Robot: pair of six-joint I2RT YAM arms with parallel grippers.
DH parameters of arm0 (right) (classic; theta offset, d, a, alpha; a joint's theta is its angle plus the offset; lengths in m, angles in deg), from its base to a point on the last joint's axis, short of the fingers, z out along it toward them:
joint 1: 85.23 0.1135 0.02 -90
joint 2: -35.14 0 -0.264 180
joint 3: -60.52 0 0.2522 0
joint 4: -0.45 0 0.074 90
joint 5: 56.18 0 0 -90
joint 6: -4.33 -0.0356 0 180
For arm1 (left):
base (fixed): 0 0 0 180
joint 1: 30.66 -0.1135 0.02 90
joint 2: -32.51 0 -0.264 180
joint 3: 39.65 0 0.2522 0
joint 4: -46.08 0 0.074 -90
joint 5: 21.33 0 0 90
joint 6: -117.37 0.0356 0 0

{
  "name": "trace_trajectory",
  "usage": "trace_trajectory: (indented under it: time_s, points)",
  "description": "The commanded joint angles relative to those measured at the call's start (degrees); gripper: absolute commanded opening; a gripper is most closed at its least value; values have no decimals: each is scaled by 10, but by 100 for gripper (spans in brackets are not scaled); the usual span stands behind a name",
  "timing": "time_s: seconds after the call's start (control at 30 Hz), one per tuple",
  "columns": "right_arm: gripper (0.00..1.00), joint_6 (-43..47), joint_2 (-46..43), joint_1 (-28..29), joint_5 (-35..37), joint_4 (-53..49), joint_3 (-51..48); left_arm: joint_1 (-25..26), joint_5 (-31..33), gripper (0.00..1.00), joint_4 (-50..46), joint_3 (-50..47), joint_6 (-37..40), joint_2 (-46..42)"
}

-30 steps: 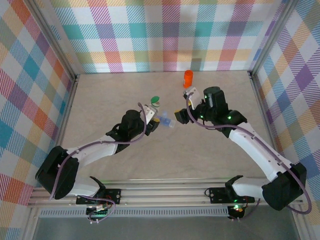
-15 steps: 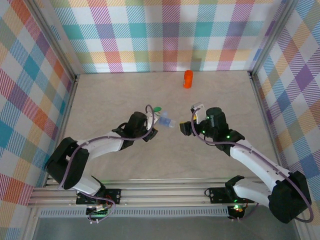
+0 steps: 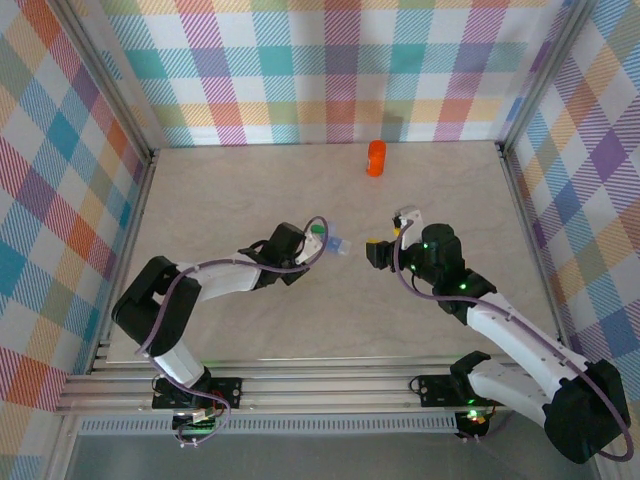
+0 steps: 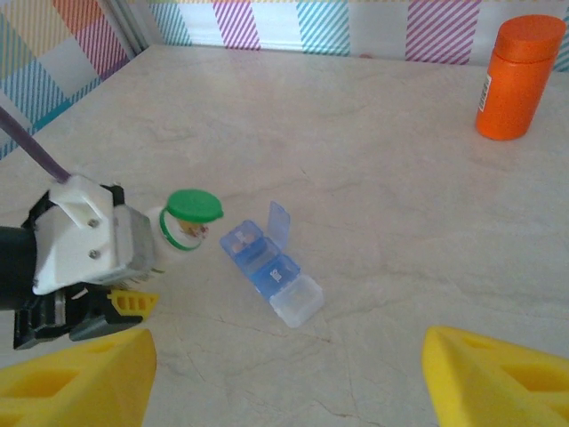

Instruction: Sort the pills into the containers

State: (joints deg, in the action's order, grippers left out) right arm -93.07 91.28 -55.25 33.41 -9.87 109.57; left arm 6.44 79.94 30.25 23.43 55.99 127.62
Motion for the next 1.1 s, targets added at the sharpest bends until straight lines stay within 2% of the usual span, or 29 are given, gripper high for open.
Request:
trace_trajectory:
  time_s: [0.0, 0.47, 1.07]
  points:
    - [77, -16, 7, -1, 1, 26, -3, 3, 19, 0, -23, 34, 24, 13]
    - [78, -19, 8, -2, 2, 29, -6, 3, 88, 0, -133, 131, 40, 97]
    - [78, -26, 23, -2, -6, 36, -7, 6, 101, 0, -300, 235, 83, 138]
